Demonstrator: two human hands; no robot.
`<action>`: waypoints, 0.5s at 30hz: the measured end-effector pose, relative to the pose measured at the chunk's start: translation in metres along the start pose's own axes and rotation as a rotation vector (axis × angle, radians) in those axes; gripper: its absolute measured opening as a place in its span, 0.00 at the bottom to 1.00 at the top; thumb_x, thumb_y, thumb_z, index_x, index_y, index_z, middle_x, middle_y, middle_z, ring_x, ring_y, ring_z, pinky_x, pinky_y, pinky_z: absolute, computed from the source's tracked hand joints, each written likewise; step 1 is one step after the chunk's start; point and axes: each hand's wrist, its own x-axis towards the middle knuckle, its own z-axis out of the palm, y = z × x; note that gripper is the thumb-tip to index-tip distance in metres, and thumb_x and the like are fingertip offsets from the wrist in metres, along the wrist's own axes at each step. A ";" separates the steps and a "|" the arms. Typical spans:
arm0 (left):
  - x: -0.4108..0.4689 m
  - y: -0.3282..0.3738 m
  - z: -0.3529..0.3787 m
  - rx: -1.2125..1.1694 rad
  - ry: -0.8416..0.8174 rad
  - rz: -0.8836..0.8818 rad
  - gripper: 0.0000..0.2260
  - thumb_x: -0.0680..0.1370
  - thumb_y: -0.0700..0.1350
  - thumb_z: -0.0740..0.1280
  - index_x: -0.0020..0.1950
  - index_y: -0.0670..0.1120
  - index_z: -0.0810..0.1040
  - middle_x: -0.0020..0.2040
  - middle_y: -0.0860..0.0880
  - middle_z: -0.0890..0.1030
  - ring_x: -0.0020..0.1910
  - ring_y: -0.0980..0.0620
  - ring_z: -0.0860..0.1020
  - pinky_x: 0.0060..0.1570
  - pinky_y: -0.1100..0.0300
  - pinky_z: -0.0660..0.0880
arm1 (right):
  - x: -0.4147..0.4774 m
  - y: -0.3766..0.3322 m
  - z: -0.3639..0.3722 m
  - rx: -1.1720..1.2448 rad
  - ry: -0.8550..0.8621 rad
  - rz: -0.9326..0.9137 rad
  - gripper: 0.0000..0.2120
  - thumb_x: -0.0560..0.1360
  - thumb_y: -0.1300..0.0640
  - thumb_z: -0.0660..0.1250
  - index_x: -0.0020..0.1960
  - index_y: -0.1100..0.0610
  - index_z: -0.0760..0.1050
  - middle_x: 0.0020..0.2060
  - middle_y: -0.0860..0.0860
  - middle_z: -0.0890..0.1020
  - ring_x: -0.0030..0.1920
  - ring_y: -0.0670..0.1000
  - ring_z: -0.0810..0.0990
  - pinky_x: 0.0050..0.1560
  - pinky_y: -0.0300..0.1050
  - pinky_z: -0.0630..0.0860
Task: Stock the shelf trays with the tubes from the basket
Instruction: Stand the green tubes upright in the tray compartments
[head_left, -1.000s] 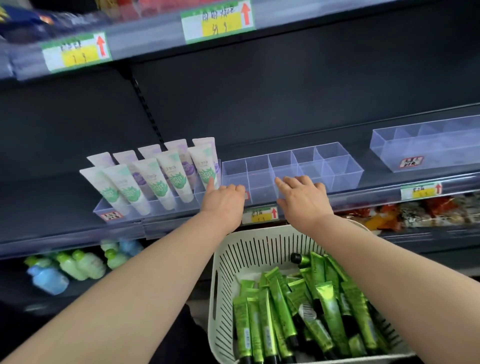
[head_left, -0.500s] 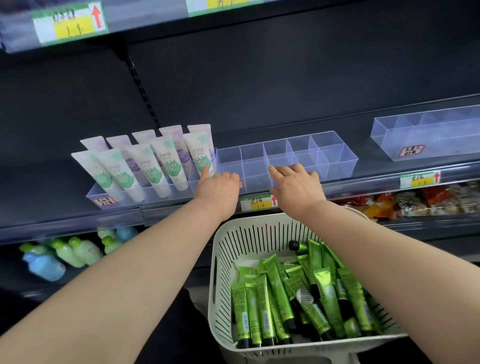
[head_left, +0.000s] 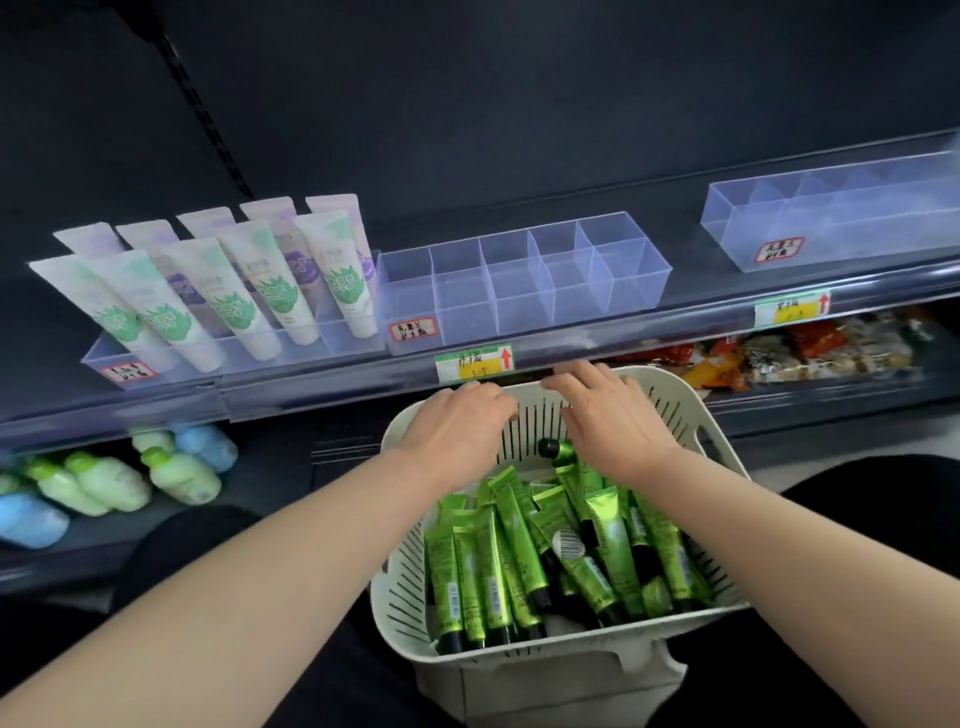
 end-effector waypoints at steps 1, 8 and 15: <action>0.000 0.003 0.013 -0.022 -0.070 -0.042 0.13 0.77 0.38 0.61 0.59 0.50 0.77 0.57 0.51 0.78 0.57 0.47 0.76 0.52 0.51 0.75 | -0.007 0.005 0.006 0.006 -0.085 0.010 0.21 0.76 0.60 0.60 0.68 0.49 0.69 0.66 0.48 0.71 0.65 0.54 0.69 0.60 0.52 0.68; -0.002 0.014 0.071 -0.171 -0.389 -0.133 0.16 0.77 0.36 0.62 0.62 0.50 0.76 0.59 0.49 0.78 0.56 0.48 0.77 0.52 0.54 0.76 | -0.044 0.029 0.033 -0.036 -0.531 0.080 0.27 0.73 0.67 0.59 0.69 0.49 0.68 0.64 0.50 0.72 0.65 0.53 0.68 0.66 0.55 0.66; 0.003 0.032 0.089 -0.203 -0.538 -0.115 0.18 0.77 0.35 0.63 0.65 0.50 0.76 0.57 0.46 0.78 0.55 0.45 0.77 0.52 0.51 0.77 | -0.046 0.041 0.041 0.224 -0.542 0.283 0.10 0.77 0.53 0.66 0.55 0.54 0.80 0.53 0.51 0.80 0.52 0.51 0.78 0.57 0.47 0.75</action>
